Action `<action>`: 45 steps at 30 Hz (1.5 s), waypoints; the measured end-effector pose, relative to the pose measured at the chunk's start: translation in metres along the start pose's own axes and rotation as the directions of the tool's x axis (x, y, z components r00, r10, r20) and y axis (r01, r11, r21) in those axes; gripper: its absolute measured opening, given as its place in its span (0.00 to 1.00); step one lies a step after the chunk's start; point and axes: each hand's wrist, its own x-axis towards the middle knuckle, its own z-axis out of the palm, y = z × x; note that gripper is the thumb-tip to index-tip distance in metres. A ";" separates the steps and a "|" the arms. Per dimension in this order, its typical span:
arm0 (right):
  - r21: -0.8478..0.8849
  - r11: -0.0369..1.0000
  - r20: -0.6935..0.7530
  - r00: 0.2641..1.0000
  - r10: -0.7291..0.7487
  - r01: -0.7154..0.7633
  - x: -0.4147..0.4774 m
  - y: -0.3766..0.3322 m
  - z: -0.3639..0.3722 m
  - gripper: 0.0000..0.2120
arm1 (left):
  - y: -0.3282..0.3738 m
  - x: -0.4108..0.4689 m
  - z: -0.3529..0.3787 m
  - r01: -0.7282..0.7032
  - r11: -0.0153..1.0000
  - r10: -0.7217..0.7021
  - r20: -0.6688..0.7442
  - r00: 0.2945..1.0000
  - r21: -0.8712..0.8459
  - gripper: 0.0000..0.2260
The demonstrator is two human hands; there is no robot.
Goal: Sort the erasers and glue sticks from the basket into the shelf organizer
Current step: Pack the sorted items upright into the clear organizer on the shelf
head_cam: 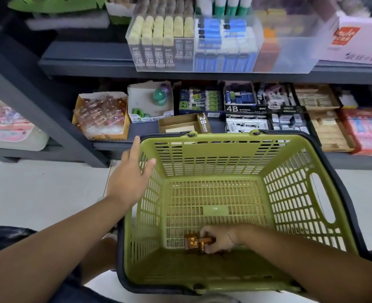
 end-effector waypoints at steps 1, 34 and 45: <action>0.002 1.000 -0.011 1.000 -0.012 0.012 0.000 0.000 0.001 0.16 | 0.000 0.000 0.000 -0.001 1.000 0.001 0.004 1.000 0.002 0.30; -0.030 0.703 -0.868 0.330 -0.370 0.710 -0.264 -0.090 -0.156 0.16 | 0.180 -0.001 -0.113 0.135 0.399 0.165 0.216 0.962 -0.907 0.10; -0.042 0.800 -0.983 0.120 -0.141 0.598 -0.314 -0.078 -0.256 0.08 | 0.186 0.047 -0.120 -0.372 0.877 0.341 -0.151 0.928 -0.304 0.13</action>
